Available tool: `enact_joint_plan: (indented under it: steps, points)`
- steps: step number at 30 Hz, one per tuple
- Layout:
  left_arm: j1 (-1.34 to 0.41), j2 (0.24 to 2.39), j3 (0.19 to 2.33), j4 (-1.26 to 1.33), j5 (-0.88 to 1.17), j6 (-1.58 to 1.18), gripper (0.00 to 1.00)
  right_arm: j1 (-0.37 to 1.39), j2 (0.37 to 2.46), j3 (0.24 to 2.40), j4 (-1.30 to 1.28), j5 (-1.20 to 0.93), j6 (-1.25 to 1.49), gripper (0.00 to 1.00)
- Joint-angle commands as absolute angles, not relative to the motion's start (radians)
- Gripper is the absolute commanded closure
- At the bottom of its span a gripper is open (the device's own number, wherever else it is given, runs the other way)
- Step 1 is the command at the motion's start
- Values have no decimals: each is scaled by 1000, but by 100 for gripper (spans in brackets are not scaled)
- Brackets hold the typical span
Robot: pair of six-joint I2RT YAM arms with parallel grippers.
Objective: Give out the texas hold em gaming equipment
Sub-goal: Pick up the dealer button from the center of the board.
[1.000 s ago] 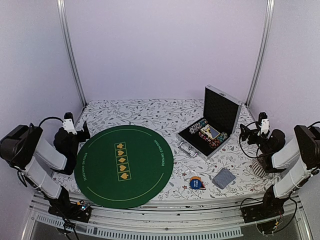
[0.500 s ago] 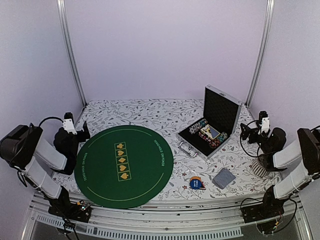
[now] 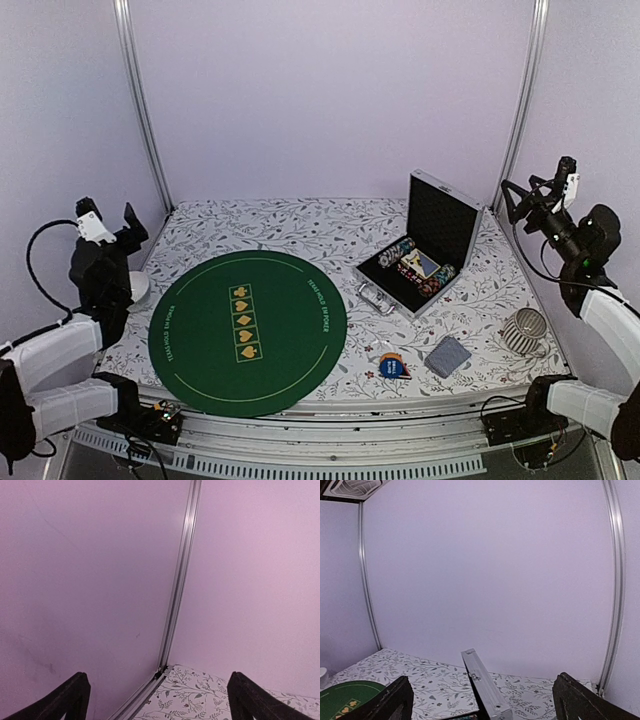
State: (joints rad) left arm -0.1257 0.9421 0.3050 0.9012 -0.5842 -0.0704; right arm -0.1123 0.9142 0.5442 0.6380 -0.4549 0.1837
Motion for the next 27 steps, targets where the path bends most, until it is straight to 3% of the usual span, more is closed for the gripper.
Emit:
enact_joint_plan:
  steps: [1,4,10,16,22,27]
  points:
    - [-161,798,397,621,-613,-145,2,-113,902,680,462,-732,357,1]
    - [-186,764,541,472,-506,-162,2,-34,939,779,341,-787,432,1]
    - [-379,872,834,223,-361,-59,2,454,1061,1008,-87,-382,188,1]
    - [-582,984,1054,-96,-159,-1,2,714,1266,1087,-293,-150,251,1]
    - [-761,1057,1116,-352,-130,80,2,911,1498,1245,-617,82,353,1]
    - [-796,1024,1024,-387,-131,88,2,938,1602,1283,-755,91,438,1]
